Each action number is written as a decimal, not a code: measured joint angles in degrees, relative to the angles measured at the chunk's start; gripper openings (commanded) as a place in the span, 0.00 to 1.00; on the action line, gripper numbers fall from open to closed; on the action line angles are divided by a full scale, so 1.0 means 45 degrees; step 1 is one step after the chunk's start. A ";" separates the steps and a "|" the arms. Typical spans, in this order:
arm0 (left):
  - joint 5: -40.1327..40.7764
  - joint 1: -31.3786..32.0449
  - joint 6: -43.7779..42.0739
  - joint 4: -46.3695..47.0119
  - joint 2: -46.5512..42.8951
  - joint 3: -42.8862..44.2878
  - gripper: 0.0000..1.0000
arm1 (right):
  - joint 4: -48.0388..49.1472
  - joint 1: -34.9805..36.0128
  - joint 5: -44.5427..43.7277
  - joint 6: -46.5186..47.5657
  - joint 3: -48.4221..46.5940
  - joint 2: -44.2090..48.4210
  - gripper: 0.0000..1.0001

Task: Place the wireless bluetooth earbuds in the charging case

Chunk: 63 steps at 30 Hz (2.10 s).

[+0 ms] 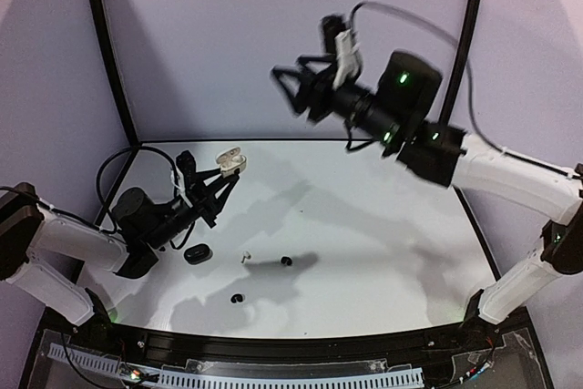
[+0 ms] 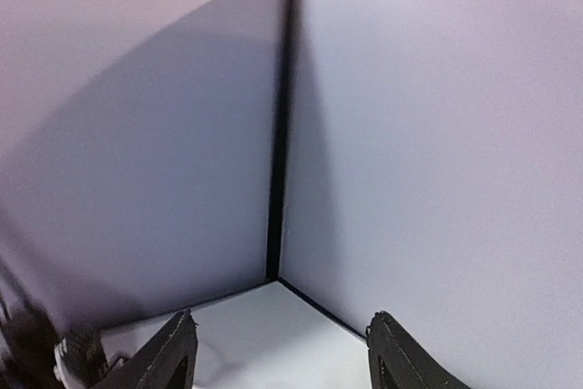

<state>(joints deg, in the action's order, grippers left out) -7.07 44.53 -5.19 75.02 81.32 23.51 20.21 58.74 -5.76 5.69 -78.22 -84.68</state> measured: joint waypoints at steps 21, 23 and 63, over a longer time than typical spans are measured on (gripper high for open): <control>0.3458 -0.1035 -0.0291 -0.1545 -0.3648 -0.0772 0.01 | -1.6553 -0.2137 0.1316 -1.2288 -0.9394 -0.8952 0.65; 0.3609 -0.1073 -0.0325 -0.1729 -0.4031 -0.0971 0.01 | -1.6830 -0.1719 0.1554 -1.2488 -0.9933 -0.9651 0.65; 0.3230 -0.1103 0.0816 -0.2220 -0.5124 -0.1763 0.01 | -1.8248 0.1758 -0.1185 -0.9962 -1.2896 -1.4158 0.54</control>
<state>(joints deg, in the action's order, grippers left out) 7.46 39.57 -1.52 65.04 58.26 15.57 -61.91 66.65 -11.09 -39.13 -136.25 -148.40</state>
